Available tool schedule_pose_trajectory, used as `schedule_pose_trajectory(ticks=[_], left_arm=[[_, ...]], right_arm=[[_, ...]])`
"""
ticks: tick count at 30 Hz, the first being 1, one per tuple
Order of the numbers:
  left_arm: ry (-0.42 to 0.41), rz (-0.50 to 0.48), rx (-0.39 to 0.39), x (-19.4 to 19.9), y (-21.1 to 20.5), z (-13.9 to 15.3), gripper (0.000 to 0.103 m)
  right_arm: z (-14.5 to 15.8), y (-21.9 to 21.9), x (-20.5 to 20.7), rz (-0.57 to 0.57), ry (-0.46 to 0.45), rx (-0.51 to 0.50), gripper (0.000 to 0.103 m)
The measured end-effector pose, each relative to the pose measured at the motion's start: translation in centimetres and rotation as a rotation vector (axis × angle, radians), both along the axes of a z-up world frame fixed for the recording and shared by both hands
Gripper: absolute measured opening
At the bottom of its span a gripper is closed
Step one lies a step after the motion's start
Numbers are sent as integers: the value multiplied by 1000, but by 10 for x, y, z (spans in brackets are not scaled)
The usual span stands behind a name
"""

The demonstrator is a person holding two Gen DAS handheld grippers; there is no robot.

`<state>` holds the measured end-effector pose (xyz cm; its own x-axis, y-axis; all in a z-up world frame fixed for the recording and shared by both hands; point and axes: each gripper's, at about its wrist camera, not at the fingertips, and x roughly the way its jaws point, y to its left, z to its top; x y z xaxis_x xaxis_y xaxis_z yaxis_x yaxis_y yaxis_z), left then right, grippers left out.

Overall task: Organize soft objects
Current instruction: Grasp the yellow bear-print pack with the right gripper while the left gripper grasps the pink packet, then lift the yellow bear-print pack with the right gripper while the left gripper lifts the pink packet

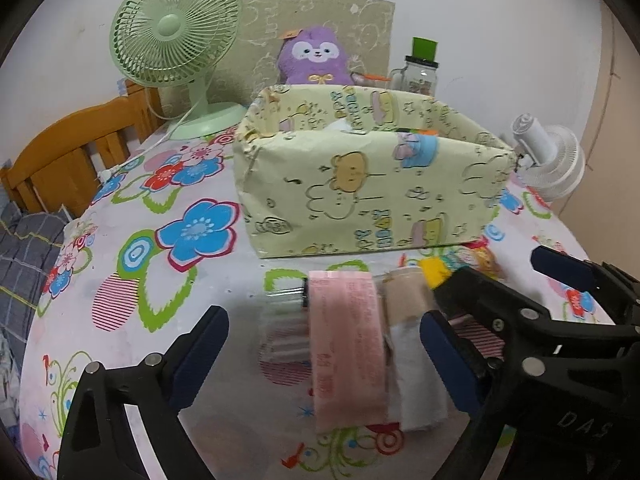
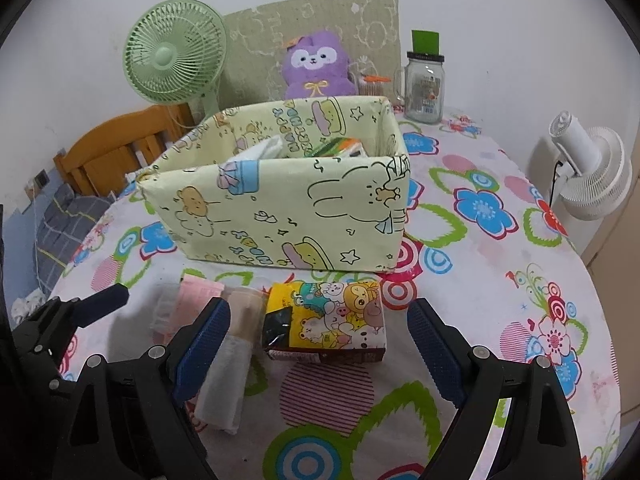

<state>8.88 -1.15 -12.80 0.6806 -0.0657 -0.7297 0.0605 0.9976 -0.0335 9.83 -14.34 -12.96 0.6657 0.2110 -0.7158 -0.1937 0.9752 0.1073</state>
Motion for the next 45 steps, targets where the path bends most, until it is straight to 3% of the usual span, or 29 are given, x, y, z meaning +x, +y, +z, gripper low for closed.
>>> schedule_pose_trajectory(ticks=[18, 35, 36, 37, 45], left_arm=[[69, 33, -2, 16, 6, -21, 88], [69, 21, -16, 11, 4, -17, 58], [68, 20, -16, 11, 4, -17, 56], [67, 19, -15, 11, 4, -17, 54], [64, 23, -11, 11, 5, -14, 45]], right_arm=[[-26, -2, 23, -33, 77, -43, 92], [-36, 9, 36, -14, 112, 1, 92], [-36, 9, 36, -15, 111, 0, 89], [-36, 9, 35, -15, 108, 1, 78], [-32, 4, 31, -30, 96, 3, 76]])
